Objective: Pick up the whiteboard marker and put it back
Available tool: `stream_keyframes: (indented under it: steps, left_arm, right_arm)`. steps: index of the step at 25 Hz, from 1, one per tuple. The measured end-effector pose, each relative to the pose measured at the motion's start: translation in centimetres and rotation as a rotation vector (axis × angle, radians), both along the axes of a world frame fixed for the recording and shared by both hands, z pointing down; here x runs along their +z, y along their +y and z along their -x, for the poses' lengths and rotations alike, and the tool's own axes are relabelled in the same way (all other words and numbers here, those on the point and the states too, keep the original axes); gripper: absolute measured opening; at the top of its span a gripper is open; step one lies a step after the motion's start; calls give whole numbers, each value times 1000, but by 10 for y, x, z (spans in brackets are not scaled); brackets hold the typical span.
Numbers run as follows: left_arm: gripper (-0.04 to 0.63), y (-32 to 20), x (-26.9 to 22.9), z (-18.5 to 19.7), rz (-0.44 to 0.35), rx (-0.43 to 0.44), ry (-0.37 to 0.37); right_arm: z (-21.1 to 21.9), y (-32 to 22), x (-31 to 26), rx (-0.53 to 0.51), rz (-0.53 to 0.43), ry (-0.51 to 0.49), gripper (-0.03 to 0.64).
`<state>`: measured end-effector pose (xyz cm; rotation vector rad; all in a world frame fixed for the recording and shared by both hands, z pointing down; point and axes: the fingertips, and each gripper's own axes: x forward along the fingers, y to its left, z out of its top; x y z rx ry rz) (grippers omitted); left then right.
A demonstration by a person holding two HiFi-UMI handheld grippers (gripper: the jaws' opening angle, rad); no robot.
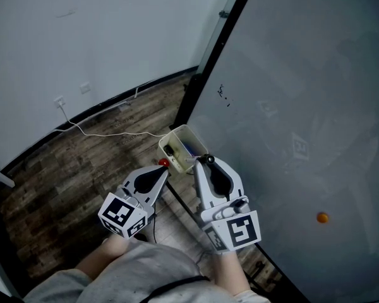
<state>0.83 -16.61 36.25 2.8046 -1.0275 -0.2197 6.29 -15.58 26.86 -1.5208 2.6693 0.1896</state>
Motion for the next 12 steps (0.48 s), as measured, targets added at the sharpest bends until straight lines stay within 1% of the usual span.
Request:
stream_keyframes:
  steps: [12]
  left_arm:
    - [15,-1,0,4,-5,16,-1]
  right_arm:
    - [6,-1,0,5,3,2,75]
